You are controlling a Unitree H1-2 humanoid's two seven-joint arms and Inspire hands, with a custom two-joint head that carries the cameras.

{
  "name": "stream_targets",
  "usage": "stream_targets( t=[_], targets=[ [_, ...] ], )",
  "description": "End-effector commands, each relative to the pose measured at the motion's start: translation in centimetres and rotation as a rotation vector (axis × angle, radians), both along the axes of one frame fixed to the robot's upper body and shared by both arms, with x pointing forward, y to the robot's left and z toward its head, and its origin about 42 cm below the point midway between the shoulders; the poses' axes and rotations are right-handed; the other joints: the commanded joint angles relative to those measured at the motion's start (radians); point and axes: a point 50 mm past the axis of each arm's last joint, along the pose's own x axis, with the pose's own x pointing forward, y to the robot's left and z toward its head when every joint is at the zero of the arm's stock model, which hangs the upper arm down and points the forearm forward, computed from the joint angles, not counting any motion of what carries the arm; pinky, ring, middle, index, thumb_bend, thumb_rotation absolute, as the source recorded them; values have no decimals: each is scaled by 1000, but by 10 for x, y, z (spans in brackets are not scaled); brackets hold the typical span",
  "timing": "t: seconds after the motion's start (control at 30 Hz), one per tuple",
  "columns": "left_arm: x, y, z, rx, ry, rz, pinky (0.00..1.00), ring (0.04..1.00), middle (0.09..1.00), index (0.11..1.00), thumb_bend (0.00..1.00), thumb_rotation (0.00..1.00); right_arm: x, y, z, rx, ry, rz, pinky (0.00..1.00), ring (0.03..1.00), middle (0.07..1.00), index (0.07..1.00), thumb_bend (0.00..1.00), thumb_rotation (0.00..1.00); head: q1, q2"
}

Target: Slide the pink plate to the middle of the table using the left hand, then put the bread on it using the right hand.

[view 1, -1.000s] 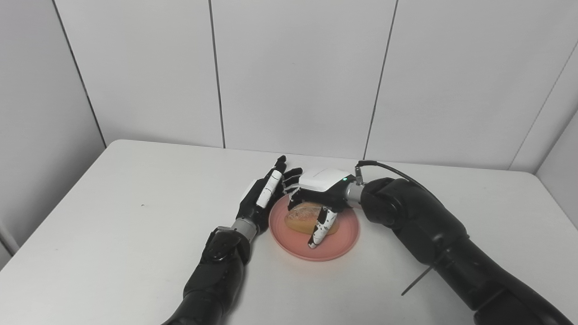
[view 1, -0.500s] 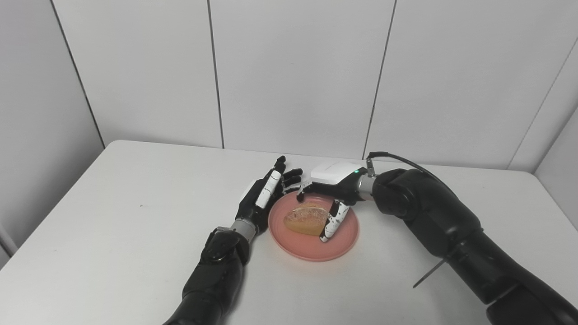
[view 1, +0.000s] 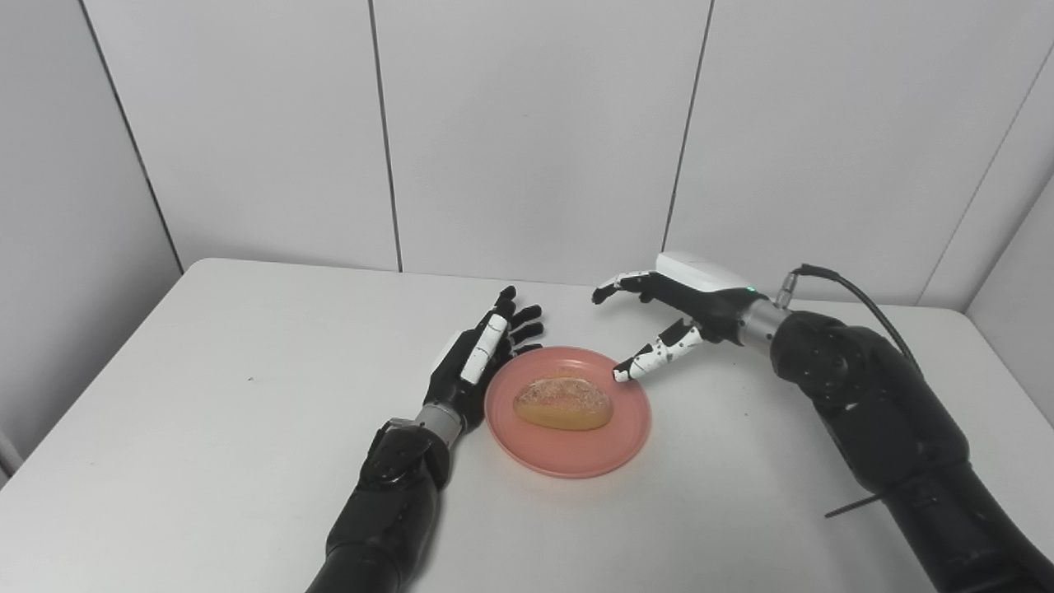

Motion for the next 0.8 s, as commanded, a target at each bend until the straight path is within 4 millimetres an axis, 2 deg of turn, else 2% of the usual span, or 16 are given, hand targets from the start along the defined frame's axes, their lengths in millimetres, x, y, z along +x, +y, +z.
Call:
stream_targets(
  t=[0.0,0.03,0.1,0.13,0.17,0.23,0.27,0.37,0.47,0.53,0.67,0.77],
  targets=[
    [-32,0,-44,-7,83,44,863,923,943,1000,912,757,3,0,25,113,-92,-26,813,905,897,856,1000,659,1,0],
    [-32,0,-44,1,75,61,867,926,945,1000,917,755,2,-2,19,155,-85,-50,813,905,898,858,1000,674,2,1],
    [-33,0,-43,10,58,85,929,951,965,1000,930,733,-1,-4,10,236,-60,-89,853,919,915,879,956,788,1,2],
    [-33,1,-43,11,44,98,941,956,969,1000,931,729,-3,-4,2,306,-36,-117,861,922,917,882,945,808,-2,3],
    [-33,1,-42,13,35,107,976,982,987,1000,903,715,-4,-4,-4,353,-20,-137,846,920,928,896,946,884,-2,3],
    [-34,0,-42,39,24,139,995,997,998,997,883,720,-7,-2,-17,459,20,-178,833,929,937,906,952,932,-4,2],
    [-35,-1,-41,64,8,155,999,999,1000,998,870,740,-9,-1,-26,525,39,-197,813,923,936,911,920,955,-6,2],
    [-36,-1,-40,133,-27,191,1000,1000,1000,1000,850,759,-14,3,-43,676,81,-253,800,916,932,913,898,979,-8,1],
    [-37,-1,-39,244,-54,252,1000,1000,1000,998,827,856,-18,9,-63,859,123,-327,881,930,929,917,906,978,-8,1],
    [-38,-1,-39,272,-60,284,1000,1000,1000,1000,816,884,-21,13,-74,941,133,-369,918,936,939,930,940,993,-8,1],
    [-39,0,-40,289,-62,311,1000,1000,1000,1000,818,900,-28,24,-92,1003,116,-432,972,959,964,953,973,1000,0,-1],
    [-39,2,-40,285,-55,304,1000,1000,1000,1000,817,908,-34,32,-101,1041,113,-457,997,990,984,974,936,1000,2,0]
  ],
)
